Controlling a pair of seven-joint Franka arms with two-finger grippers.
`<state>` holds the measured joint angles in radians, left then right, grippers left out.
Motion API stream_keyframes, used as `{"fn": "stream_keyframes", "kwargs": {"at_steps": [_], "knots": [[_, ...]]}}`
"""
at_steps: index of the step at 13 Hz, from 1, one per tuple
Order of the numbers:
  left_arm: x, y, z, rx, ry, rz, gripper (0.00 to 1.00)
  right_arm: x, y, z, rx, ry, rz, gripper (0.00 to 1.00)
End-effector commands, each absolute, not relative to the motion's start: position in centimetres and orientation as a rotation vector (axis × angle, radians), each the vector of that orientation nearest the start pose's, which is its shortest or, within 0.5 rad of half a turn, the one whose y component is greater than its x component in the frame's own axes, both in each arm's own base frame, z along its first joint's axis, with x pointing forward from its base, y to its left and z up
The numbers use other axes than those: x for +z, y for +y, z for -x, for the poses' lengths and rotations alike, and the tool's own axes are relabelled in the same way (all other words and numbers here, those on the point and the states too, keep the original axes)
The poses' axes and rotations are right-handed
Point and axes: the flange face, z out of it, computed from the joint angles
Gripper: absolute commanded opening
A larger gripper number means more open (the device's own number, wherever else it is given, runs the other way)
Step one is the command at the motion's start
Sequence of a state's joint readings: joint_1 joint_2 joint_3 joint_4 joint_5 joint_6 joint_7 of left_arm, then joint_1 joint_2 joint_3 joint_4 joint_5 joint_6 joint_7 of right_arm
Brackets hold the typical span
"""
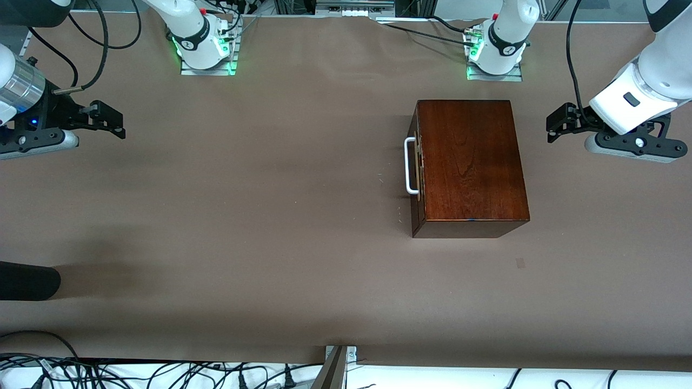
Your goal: Open drawer, take yellow block, close drawer
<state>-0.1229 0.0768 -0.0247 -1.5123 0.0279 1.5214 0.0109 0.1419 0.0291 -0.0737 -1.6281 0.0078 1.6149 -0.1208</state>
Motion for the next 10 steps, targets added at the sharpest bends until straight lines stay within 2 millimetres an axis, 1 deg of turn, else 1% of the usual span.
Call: {"fn": "stream_keyframes", "kwargs": {"at_steps": [1, 10], "knots": [[61.02, -8.07, -57.09, 0.1, 0.253, 3.083, 1.0, 59.23, 3.99, -55.93, 0.069, -0.292, 3.12, 1.0], [60.94, -8.22, -57.05, 0.104, 0.244, 3.081, 1.0, 59.23, 3.99, -55.93, 0.069, -0.292, 3.12, 1.0]]}}
